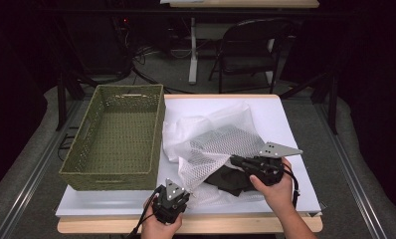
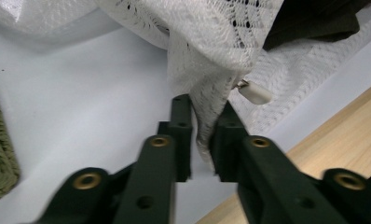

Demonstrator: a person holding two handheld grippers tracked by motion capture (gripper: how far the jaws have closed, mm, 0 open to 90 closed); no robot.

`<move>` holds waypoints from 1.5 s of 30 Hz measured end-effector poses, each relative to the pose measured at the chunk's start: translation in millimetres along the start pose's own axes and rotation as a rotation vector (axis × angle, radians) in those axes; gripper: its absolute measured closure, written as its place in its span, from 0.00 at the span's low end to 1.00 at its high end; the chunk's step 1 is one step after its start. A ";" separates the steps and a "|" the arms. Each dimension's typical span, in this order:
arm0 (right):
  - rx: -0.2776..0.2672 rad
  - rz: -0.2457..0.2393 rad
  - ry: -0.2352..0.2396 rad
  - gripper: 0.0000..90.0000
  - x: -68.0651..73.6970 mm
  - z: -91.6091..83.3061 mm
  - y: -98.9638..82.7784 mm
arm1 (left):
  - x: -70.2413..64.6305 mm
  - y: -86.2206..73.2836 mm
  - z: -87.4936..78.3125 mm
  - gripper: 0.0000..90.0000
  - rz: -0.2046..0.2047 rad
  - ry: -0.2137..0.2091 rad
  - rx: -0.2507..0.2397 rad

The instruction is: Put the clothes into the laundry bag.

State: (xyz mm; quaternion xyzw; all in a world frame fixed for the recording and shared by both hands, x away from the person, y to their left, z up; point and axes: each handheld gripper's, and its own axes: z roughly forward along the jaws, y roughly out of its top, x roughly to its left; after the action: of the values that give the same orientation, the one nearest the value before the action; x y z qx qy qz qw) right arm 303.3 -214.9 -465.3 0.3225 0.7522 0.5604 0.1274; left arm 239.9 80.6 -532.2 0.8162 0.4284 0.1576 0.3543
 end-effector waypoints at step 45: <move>0.094 0.004 0.030 1.00 9.0 -6.1 -32.6 | 26.6 5.7 -36.2 0.84 -0.037 -0.077 -0.028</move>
State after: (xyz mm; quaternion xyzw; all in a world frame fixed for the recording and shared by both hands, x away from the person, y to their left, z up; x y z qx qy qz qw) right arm 281.9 -219.3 -491.9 0.3211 0.7789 0.5294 0.1000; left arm 238.5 116.1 -504.1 0.8086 0.4273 0.1253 0.3846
